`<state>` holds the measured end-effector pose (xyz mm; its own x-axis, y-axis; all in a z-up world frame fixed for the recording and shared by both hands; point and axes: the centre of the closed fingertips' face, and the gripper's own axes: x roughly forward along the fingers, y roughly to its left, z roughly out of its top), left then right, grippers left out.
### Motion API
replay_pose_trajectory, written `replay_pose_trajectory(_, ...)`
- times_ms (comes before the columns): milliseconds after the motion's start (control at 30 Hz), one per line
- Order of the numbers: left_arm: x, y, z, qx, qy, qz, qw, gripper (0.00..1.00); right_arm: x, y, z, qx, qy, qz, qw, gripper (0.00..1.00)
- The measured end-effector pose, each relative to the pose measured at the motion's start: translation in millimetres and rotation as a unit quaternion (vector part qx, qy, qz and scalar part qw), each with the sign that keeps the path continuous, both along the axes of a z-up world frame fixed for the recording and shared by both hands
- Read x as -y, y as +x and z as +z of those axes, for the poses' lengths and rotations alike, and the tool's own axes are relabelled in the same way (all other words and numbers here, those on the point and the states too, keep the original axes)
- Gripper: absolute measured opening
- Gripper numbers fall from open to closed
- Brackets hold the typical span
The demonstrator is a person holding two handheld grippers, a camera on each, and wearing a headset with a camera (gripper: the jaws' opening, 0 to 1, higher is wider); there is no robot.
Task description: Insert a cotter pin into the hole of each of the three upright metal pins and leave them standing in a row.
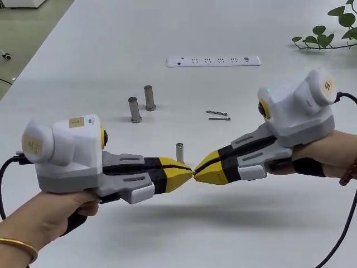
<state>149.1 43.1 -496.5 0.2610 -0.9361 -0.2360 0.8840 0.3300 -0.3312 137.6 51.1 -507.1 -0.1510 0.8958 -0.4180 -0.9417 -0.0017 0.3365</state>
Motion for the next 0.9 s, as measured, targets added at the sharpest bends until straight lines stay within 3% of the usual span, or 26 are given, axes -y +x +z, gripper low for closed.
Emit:
replay_pose_trajectory(100, -0.3, 0.7, -1.7, 0.007, 0.007, 0.001, 1.0, 0.0, -0.1, -2.1, -1.4, 0.022, -0.012, 0.016, 0.9996, 0.0)
replay_pose_trajectory(200, -0.7, 0.5, -3.1, 0.004, 0.009, -0.001, 1.0, 0.02, -0.4, -3.3, -2.8, 0.037, -0.023, 0.026, 0.9987, 0.0)
replay_pose_trajectory(467, -2.3, 5.4, -6.5, 0.01, 0.019, 0.011, 0.9997, 0.03, 1.1, 3.0, -7.8, 0.064, -0.05, 0.031, 0.9962, 0.0)
replay_pose_trajectory(667, -9.4, 13.1, -12.5, 0.01, 0.035, 0.033, 0.9988, 0.05, 4.7, 9.6, -9.1, 0.065, -0.057, 0.021, 0.996, 0.0)
replay_pose_trajectory(900, -19.9, 28.4, -17.8, 0.024, 0.051, 0.08, 0.9953, 0.1, 15.2, 26.1, -18.2, 0.078, -0.093, 0.001, 0.9926, 0.0)
